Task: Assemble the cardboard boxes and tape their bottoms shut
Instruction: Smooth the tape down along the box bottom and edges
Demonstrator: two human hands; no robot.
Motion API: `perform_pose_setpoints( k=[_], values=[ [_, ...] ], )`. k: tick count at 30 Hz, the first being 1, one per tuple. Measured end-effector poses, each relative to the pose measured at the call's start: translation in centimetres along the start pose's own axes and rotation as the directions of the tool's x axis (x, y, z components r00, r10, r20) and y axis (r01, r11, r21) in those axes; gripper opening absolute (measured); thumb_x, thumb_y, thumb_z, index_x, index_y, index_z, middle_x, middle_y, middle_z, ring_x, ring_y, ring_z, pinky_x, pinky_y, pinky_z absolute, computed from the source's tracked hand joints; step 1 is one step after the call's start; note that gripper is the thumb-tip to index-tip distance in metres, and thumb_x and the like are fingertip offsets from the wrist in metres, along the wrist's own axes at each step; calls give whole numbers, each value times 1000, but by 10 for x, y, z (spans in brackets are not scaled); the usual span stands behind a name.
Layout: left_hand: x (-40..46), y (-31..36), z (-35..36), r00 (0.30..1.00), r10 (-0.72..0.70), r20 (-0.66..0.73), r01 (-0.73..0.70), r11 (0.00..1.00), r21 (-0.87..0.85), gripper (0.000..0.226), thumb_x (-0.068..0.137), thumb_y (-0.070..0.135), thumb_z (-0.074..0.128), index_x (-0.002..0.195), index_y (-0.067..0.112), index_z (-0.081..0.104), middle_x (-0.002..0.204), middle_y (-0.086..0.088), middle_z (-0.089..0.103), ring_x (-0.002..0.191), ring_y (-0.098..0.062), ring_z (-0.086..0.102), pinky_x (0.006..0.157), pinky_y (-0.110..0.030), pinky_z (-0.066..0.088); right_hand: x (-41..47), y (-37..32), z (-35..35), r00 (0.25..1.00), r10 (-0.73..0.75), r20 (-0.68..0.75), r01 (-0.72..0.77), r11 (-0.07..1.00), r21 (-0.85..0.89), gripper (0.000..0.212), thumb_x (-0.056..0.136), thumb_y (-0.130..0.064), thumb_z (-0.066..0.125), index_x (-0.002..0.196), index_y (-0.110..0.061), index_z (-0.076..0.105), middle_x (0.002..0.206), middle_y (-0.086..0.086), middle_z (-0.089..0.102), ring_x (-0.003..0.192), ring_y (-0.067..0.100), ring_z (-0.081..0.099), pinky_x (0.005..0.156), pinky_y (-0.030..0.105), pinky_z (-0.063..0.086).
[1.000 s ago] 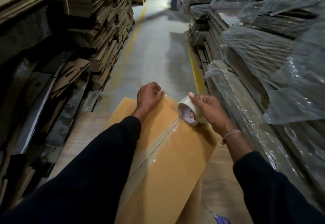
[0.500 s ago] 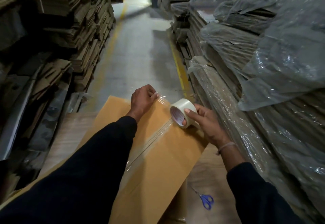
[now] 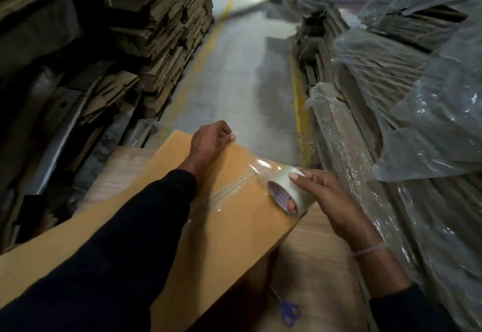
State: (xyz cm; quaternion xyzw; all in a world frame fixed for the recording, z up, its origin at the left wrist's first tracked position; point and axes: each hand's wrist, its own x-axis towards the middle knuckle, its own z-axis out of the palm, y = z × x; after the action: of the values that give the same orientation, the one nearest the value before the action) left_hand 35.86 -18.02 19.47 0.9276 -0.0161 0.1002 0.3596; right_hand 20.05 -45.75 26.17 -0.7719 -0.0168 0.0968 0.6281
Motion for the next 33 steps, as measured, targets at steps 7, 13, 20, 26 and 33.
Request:
perform_pose_setpoints(
  k=[7, 13, 20, 26, 33],
  values=[
    [-16, 13, 14, 983, -129, -130, 128, 992, -18, 14, 98, 33, 71, 104, 21, 74, 103, 0, 76, 92, -14, 62, 75, -26, 36, -14, 5, -17, 1000, 9, -24, -10, 999, -46, 43, 101, -37, 70, 85, 3, 71, 69, 24, 72, 58, 27, 64, 65, 33, 52],
    [-24, 15, 15, 986, -85, -146, 84, 996, -18, 15, 99, 34, 69, 105, 21, 74, 104, 0, 77, 93, -15, 65, 74, -26, 38, -21, -6, -29, 993, 58, -98, -76, 979, -188, 47, 97, -41, 75, 80, 2, 74, 66, 18, 73, 55, 25, 68, 57, 23, 54],
    [-27, 16, 14, 984, -86, -153, 82, 996, -32, 16, 99, 33, 69, 105, 19, 75, 106, -2, 77, 97, -19, 67, 75, -26, 37, -35, -5, -39, 970, 183, -160, -233, 885, -402, 65, 90, -55, 77, 77, 8, 66, 53, 16, 68, 44, 24, 64, 50, 22, 50],
    [-28, 14, 14, 987, -72, -146, 69, 997, -26, 18, 99, 35, 69, 107, 20, 75, 109, -3, 77, 104, -24, 69, 78, -27, 38, -42, -2, -33, 962, 193, -194, -266, 826, -497, 76, 89, -60, 75, 69, 12, 68, 50, 12, 67, 43, 22, 65, 53, 25, 53],
    [-27, 11, 14, 987, -55, -154, 52, 998, -29, 19, 99, 36, 69, 106, 19, 75, 108, -3, 77, 103, -23, 69, 77, -28, 39, -51, 13, -27, 953, 178, -244, -297, 688, -662, 80, 85, -79, 64, 49, -7, 67, 44, 3, 65, 42, 11, 65, 60, 25, 51]
  ],
)
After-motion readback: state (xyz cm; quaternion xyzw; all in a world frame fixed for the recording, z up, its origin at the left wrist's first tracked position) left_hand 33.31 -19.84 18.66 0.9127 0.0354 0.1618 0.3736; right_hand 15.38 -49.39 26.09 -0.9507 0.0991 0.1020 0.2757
